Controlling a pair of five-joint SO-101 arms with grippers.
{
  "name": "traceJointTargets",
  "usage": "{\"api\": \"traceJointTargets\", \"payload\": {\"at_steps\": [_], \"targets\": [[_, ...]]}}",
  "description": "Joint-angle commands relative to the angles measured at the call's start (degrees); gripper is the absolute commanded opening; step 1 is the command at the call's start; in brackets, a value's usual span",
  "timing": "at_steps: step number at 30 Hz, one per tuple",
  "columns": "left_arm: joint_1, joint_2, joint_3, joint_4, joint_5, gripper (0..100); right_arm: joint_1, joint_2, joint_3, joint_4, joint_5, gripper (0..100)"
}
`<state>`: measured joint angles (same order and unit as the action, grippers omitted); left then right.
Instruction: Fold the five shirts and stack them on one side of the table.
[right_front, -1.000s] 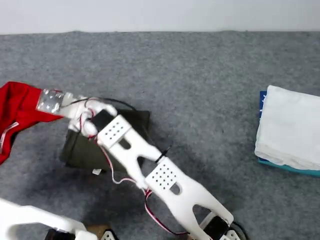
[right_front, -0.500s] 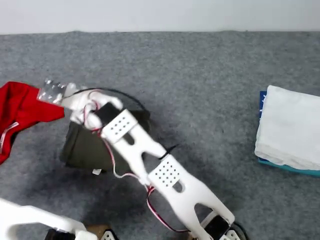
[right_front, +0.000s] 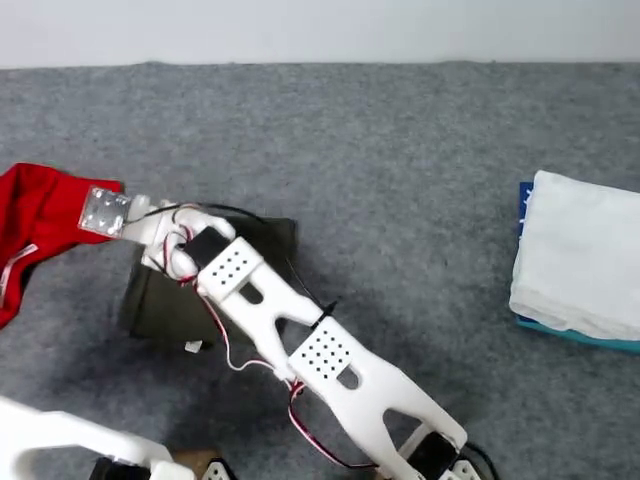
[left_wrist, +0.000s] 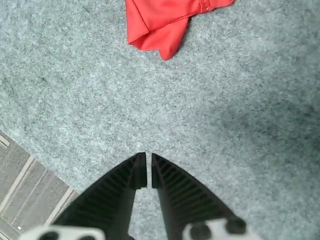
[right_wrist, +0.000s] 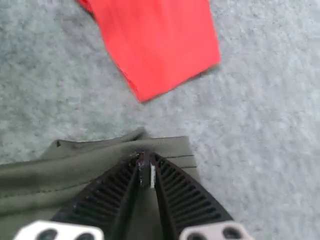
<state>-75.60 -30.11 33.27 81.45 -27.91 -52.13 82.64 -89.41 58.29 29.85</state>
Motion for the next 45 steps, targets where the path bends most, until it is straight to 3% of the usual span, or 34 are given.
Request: {"api": "traceJointTargets", "payload": {"at_steps": [1, 7, 16, 22, 27, 31, 39, 45], "targets": [[0.1, -1.4, -1.9, -0.7, -1.2, 3, -0.5, -2.2, -1.1, -1.1, 0.3, 0.9], [0.7, -1.8, 1.0, -1.6, -1.2, 3, 0.0, -9.5, -1.2, 6.6, -0.1, 0.9], [4.0, -1.8, 1.6, -1.6, -1.2, 3, 0.0, -20.5, -3.6, 31.5, -0.4, 0.9], [7.2, -1.8, 1.1, -1.8, -1.2, 3, 0.9, -20.4, -3.1, 44.1, -15.0, 0.9], [7.8, -1.8, 1.1, -1.8, -1.1, 3, 2.6, -22.7, -0.2, 44.8, -21.1, 1.4], [7.8, -1.8, 1.2, -1.8, -1.1, 3, 2.9, -30.0, 11.8, 44.9, -25.6, 10.8], [7.8, -1.8, 1.2, -1.8, -1.1, 3, 2.9, -41.5, 37.1, 44.5, -42.1, 40.8], [7.8, -1.8, 1.5, -1.8, -1.0, 3, 2.8, -39.9, 41.1, 44.4, -44.1, 42.1]]}}
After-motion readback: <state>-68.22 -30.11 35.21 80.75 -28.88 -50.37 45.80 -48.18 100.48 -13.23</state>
